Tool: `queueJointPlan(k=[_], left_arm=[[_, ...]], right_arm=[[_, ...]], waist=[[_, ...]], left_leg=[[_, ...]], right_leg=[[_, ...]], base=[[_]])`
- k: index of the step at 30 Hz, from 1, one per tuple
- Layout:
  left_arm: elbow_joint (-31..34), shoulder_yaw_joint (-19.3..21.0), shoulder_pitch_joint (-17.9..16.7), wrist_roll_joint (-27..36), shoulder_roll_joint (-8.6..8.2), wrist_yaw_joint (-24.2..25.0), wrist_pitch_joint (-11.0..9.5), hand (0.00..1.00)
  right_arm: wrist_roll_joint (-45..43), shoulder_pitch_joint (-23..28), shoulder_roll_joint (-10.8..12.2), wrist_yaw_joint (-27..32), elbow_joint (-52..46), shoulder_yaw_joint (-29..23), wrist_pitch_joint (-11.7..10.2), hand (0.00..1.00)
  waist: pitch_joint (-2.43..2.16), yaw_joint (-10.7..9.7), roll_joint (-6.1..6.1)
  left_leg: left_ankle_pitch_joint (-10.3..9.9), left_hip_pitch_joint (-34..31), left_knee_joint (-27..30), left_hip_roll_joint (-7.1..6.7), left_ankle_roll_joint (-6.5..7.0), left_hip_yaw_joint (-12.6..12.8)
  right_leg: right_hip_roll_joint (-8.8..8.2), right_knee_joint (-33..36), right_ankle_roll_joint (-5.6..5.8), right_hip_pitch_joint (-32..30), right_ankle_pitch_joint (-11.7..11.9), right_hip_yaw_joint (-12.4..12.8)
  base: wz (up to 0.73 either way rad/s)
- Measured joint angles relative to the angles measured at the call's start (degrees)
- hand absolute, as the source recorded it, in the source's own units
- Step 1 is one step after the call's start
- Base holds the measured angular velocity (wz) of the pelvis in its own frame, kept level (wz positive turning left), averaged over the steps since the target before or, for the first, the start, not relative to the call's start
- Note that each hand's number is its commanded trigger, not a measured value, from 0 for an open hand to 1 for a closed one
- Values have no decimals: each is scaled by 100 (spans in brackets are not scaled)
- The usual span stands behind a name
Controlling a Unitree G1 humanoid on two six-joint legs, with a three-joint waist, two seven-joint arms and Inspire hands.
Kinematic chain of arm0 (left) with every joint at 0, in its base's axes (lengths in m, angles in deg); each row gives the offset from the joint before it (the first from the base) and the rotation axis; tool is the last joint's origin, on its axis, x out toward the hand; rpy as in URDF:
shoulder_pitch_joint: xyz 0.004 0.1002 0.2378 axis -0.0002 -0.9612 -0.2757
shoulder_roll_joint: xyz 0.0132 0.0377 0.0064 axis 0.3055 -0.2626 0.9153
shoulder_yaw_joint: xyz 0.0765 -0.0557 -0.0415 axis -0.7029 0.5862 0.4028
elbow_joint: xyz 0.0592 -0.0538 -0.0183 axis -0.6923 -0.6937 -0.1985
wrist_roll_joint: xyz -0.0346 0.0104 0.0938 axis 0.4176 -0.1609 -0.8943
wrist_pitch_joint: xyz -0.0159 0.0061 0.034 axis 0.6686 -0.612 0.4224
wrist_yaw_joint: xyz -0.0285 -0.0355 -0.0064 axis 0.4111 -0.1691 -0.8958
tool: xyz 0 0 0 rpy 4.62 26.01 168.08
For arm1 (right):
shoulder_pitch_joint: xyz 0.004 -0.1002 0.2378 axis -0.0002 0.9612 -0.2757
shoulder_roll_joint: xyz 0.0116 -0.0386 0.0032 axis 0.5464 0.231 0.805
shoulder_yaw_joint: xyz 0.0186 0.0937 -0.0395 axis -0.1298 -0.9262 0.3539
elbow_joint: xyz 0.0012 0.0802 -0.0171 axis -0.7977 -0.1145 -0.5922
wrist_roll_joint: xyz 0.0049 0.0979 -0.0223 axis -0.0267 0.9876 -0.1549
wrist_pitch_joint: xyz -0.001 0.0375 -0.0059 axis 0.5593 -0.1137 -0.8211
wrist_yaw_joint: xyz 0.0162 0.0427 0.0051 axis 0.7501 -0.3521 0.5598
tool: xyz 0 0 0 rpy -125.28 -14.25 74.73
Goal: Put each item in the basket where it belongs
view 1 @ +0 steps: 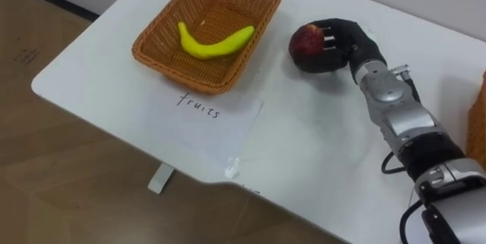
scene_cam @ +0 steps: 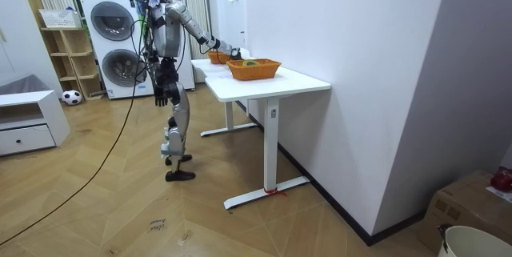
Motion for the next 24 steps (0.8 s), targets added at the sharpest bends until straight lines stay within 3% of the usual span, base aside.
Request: queueJointPlan(k=[6, 24], left_arm=[[18, 14, 0, 9, -4, -26, -2, 0], [227, 351, -296, 3, 13, -80, -6, 0]], right_arm=[[574, 1, -2, -88, 32, 0, 69, 100], [634, 0, -117, -63, -847, -79, 103, 100]], waist=[[-13, -28, -19], [-102, -327, -113]], left_leg=[[1, 16, 8, -3, 1, -35], [0, 294, 31, 2, 0, -56]], right_leg=[[-12, -6, 0, 30, 0, -21], [-13, -13, 1, 370, 0, -144]], base=[[2], [1]])
